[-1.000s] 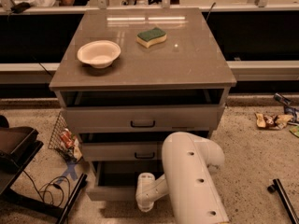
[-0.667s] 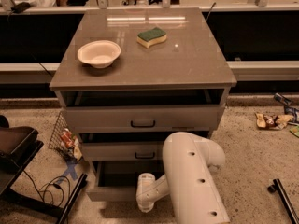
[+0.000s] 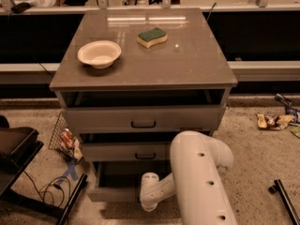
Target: Open bottom drawer
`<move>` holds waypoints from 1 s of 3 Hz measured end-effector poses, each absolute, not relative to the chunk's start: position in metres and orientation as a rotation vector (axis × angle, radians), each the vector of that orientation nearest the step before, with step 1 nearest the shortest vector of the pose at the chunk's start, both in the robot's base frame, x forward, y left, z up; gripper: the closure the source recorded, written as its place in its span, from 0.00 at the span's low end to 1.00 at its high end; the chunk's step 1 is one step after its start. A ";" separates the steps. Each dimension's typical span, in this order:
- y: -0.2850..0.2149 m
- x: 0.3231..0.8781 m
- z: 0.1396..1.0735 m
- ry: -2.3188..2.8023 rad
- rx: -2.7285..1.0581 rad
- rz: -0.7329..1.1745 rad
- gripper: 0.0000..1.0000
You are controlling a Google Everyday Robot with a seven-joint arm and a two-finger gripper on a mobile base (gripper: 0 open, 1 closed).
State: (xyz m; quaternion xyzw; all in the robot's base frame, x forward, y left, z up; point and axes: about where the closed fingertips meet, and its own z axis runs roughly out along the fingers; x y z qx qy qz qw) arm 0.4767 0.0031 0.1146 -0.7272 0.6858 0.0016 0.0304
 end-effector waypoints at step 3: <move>-0.003 0.476 0.121 2.112 -2.228 -0.006 1.00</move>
Offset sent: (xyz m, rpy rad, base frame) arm -0.0228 -0.1897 0.2170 0.0962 -0.3843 -0.1659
